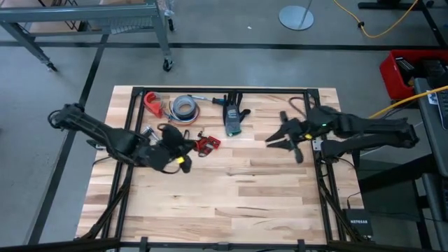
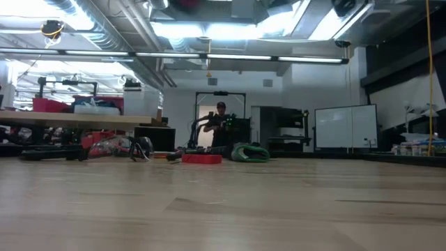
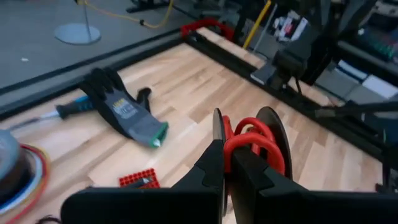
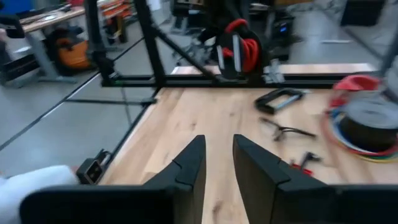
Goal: Coil cords
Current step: Coil the orange wire into the black spool
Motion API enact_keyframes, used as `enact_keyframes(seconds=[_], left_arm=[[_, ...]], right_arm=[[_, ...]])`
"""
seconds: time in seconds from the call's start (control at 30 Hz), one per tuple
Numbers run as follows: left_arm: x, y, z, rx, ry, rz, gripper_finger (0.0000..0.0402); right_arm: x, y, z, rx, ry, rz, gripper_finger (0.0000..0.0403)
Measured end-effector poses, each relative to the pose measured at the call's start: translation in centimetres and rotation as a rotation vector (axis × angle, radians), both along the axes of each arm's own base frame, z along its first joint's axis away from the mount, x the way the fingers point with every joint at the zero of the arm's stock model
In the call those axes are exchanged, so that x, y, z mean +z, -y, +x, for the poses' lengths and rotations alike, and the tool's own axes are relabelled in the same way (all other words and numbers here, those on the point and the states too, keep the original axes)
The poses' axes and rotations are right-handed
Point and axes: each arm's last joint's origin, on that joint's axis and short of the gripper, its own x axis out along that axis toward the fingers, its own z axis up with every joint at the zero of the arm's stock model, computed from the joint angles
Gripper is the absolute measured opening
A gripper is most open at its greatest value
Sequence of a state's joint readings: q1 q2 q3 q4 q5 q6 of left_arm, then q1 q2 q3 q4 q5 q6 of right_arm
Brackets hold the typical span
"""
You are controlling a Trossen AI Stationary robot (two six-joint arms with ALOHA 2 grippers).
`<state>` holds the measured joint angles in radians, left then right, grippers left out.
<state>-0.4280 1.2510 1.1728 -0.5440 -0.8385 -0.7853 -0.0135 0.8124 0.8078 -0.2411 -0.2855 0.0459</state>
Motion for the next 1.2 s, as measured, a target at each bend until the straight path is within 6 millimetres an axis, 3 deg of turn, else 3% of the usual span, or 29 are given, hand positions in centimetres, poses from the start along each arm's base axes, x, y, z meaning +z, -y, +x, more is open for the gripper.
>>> enact_keyframes(seconds=[0.4, 0.7, 0.87, 1.03, 1.2], left_arm=[[3.2, -1.4, -6.4, 0.074, 0.093, 0.037, 0.0], [2.8, -1.4, -9.6, 0.0, -0.012, 0.1, 0.0], [1.1, -0.8, -10.2, -0.032, -0.08, 0.122, 0.0], [-2.9, 0.3, -10.3, -0.046, -0.108, 0.103, 0.0], [-7.0, 1.7, -9.5, -0.083, -0.025, 0.046, 0.0]], right_arm=[[1.4, 0.2, -7.4, -0.116, 0.048, 0.055, 0.0083], [0.6, 0.1, -10.2, -0.134, -0.015, 0.129, 0.0083], [0.0, 0.1, -10.4, -0.138, -0.088, 0.125, 0.0083], [-0.2, 0.1, -10.4, -0.139, -0.108, 0.125, 0.0083], [0.0, 0.1, -10.4, -0.137, -0.085, 0.126, 0.0083]])
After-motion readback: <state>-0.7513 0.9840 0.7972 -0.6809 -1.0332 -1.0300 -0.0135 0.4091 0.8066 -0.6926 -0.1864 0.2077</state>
